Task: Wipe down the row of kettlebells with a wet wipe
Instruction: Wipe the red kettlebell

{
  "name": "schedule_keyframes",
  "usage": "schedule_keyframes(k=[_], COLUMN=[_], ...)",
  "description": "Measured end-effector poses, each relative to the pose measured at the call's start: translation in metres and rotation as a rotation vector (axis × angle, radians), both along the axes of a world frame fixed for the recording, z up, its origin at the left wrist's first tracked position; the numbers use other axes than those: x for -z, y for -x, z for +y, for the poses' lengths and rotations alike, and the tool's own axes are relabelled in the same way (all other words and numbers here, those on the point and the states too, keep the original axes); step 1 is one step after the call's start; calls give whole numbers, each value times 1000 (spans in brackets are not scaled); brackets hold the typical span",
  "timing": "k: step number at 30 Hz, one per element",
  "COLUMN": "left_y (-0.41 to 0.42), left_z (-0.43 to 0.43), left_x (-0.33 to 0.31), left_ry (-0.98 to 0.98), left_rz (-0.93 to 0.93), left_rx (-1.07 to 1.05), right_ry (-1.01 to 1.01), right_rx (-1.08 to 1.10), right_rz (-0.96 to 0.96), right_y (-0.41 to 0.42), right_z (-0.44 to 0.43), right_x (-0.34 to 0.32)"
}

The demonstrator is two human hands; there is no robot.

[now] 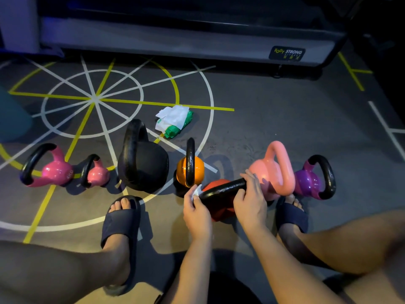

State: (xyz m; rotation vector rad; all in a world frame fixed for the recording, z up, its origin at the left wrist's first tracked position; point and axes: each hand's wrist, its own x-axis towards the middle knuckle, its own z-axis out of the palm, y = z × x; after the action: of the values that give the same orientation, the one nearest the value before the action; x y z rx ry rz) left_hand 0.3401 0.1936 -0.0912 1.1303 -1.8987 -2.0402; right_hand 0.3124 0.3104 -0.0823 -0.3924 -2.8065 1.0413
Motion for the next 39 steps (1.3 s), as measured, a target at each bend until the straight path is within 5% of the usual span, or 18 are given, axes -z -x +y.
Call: schedule_keyframes(k=[5,10,14,18,22,26,30,32,37,39], left_y=[-11,-13,-10,-13,-13,-13,-6,-5,-3,5], left_z=[20,30,4,-13,-23,-4,-7,-11,-23,-40], left_x=[-7,4,9,8,11,-13,-19,-23,-29,-18], left_ry=[566,900,821,498,500,479,396,314,70,87], left_rz=[158,391,467,104,84,216,266,317,272,147], left_rx=[146,525,531,304,307,430,587,627,259,228], right_ry=[4,76,169,48,-5,230,836,947,919,623], right_rx=[3,-42,54,137,67,-135,174,212,458,389], right_rz=[18,-3,-9,95,181,15,-64,-138,-12,-48], right_y=[0,1,-5,-12,-23,-38,-22,-17,-22,-31], right_z=[1,7,8,2,-7,-22,-25,-21,-11,-5], right_x=[1,1,-11,-14,-13,-24,-41,-40,-25,-12])
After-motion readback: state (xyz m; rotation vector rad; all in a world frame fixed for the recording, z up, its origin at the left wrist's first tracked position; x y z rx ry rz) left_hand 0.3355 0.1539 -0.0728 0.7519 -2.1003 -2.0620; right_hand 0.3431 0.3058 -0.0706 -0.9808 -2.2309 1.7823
